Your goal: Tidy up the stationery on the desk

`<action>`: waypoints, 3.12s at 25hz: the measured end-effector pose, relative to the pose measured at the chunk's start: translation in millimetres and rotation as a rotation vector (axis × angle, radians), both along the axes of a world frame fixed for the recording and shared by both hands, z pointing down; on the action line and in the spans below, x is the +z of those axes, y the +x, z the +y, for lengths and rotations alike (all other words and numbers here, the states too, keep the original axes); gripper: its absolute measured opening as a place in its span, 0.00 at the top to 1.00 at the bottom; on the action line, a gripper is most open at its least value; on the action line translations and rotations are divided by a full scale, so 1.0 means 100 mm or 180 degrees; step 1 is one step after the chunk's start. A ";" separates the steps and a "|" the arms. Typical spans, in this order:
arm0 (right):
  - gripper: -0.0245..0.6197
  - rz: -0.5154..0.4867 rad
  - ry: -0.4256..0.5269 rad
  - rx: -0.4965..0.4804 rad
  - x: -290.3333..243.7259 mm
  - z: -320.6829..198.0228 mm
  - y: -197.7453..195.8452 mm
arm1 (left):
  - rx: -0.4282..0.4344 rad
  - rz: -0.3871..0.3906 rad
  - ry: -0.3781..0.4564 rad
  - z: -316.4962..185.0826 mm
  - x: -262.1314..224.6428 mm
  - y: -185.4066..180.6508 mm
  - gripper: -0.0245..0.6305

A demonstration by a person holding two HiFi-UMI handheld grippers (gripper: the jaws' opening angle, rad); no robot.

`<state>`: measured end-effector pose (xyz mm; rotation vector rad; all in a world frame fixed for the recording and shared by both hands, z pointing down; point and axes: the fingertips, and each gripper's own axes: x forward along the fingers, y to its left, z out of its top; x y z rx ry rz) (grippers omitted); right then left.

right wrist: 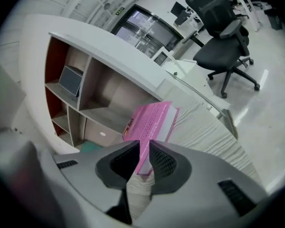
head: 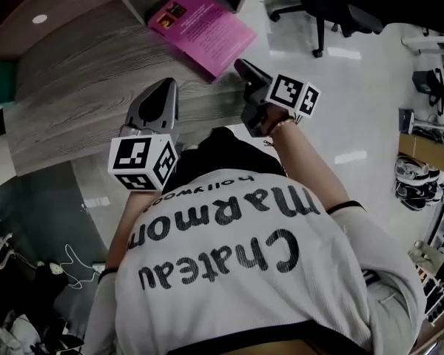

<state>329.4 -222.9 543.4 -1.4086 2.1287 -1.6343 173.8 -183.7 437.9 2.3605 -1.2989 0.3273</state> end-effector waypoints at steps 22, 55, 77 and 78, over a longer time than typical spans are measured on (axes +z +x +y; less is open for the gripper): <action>0.80 -0.0645 -0.0942 0.0458 0.42 -0.24 -0.02 | -0.0417 -0.0046 0.0047 -0.03 -0.03 -0.28 0.94; 0.92 -0.0816 -0.0800 0.0674 -0.09 -0.24 0.02 | -0.0097 0.0062 0.0154 0.03 0.12 -0.40 0.94; 0.92 -0.0665 -0.0748 0.0635 -0.42 -0.56 0.12 | 0.1488 -0.2926 0.1196 -0.83 1.07 0.58 0.53; 0.92 -0.0657 -0.0746 0.0633 -0.42 -0.56 0.12 | 0.1509 -0.2988 0.1195 -0.86 1.09 0.59 0.53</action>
